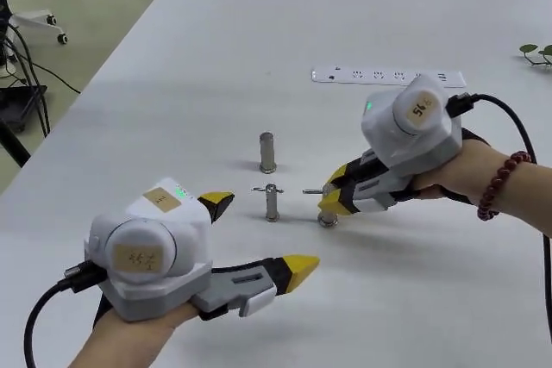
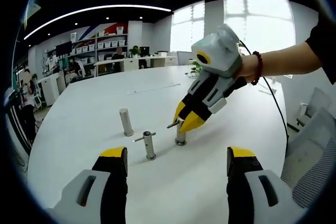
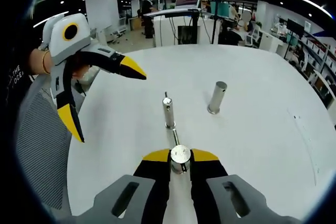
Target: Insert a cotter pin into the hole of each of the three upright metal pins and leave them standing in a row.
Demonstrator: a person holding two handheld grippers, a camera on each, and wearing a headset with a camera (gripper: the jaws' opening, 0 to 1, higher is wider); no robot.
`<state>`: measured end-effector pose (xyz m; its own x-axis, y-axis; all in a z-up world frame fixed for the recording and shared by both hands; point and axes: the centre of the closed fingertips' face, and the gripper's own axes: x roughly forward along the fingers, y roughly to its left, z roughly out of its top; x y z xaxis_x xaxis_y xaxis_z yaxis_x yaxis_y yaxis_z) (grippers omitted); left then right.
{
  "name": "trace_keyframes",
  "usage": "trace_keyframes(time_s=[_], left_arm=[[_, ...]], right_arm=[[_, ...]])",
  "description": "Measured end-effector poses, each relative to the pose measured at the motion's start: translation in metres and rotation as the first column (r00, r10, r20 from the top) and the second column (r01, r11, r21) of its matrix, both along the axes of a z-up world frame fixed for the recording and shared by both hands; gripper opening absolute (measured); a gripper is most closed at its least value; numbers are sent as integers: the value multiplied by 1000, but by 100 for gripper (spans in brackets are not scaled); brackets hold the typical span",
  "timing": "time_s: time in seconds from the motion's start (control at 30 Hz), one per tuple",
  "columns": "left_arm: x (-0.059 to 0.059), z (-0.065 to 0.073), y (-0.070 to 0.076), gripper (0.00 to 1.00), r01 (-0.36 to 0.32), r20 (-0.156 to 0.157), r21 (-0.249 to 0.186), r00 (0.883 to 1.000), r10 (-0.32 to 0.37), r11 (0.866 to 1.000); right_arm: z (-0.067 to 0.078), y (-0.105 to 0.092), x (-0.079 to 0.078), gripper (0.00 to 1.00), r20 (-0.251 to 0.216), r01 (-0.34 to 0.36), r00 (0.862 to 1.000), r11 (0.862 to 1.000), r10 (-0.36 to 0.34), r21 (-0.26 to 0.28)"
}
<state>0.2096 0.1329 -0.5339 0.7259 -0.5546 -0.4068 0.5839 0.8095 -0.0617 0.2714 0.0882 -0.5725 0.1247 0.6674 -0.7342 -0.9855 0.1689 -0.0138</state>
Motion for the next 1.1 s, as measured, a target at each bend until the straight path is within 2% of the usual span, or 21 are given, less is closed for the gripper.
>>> trace_keyframes(time_s=[0.23, 0.4, 0.5, 0.87, 0.97, 1.03, 1.1], left_arm=[[1, -4, 3, 78, -18, -9, -2, 1000, 18, 1000], [3, -3, 3, 80, -23, -5, -10, 1000, 23, 1000], [4, -3, 3, 80, -25, -4, -14, 1000, 25, 1000], [4, -6, 3, 83, -30, -10, -1, 1000, 30, 1000], [5, -5, 3, 83, -31, -11, -4, 999, 31, 1000], [4, -6, 4, 84, -31, -13, -3, 999, 31, 1000], [4, -5, 4, 84, -31, -13, 0, 999, 31, 1000]], right_arm=[[0, 2, 2, 8, -10, -1, 1000, 1000, 1, -1], [0, 2, -1, 8, -30, 15, 999, 1000, -15, -1], [0, 2, -1, 8, -24, 11, 1000, 1000, -11, -2], [2, 3, -3, 9, -41, 36, 999, 999, -35, 11], [3, 4, -2, 9, -44, 45, 998, 999, -44, 27], [10, 7, 0, 11, -24, 43, 999, 997, -42, 68], [14, 6, 2, 15, -13, 47, 999, 997, -46, 66]])
